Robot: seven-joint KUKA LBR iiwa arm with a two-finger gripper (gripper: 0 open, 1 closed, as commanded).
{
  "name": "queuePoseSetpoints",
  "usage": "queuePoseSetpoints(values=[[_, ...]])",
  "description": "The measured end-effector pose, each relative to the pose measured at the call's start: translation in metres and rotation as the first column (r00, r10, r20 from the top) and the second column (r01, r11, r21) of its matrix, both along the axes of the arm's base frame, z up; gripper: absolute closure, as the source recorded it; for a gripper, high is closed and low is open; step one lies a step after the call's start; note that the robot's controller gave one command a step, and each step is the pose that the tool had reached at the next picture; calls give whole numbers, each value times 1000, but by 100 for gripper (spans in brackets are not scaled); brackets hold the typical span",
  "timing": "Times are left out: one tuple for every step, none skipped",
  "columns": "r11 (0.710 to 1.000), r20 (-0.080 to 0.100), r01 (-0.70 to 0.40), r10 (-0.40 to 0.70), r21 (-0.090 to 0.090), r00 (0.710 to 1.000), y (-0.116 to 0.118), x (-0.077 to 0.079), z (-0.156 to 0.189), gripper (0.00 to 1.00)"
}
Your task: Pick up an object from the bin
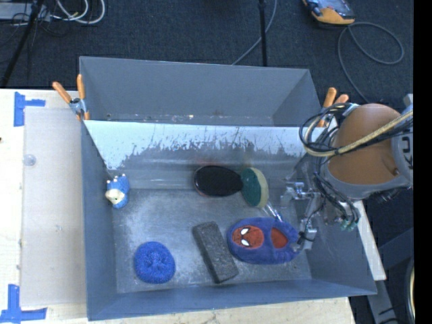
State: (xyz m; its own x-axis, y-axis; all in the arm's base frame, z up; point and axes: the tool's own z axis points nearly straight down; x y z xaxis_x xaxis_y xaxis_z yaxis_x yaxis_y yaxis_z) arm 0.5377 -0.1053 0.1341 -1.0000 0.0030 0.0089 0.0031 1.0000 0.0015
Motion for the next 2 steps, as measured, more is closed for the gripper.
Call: queuePoseSetpoints(values=[[1000, 7, -3, 3, -1, 1000, 0, 1, 4, 0], [999, -1, 38, -38, 0, 999, 37, -22, -6, 0]])
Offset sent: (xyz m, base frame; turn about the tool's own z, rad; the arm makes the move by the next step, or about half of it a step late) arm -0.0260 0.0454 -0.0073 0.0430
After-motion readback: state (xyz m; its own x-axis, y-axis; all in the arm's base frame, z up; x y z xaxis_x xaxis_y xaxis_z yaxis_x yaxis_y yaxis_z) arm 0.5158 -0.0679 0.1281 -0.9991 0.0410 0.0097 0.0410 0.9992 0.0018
